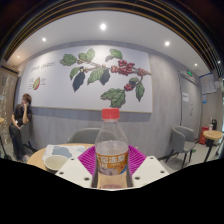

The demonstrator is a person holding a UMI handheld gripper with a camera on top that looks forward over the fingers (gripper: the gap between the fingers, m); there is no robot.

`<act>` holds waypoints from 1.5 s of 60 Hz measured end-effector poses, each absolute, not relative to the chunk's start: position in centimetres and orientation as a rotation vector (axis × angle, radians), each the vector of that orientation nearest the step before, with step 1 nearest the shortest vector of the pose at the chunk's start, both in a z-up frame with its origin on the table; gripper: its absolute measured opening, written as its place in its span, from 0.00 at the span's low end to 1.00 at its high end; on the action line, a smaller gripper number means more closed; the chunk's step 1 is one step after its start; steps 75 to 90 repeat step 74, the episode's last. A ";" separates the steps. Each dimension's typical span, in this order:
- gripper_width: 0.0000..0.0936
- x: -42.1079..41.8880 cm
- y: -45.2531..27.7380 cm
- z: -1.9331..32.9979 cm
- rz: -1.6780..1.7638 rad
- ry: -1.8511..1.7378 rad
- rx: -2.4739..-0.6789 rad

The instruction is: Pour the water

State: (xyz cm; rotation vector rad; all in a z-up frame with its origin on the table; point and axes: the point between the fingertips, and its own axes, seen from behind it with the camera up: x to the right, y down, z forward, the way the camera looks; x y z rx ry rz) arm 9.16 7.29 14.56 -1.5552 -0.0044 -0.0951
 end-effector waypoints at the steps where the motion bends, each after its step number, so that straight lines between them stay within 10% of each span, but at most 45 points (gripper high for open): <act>1: 0.42 8.4 6.2 15.2 -0.094 -0.005 -1.561; 16: 0.45 8.8 6.1 15.6 -0.056 0.026 -1.541; 27: 0.92 9.4 5.9 14.0 -0.073 0.031 -1.622; 90: 0.92 -0.4 -17.0 12.2 0.186 -0.043 -1.732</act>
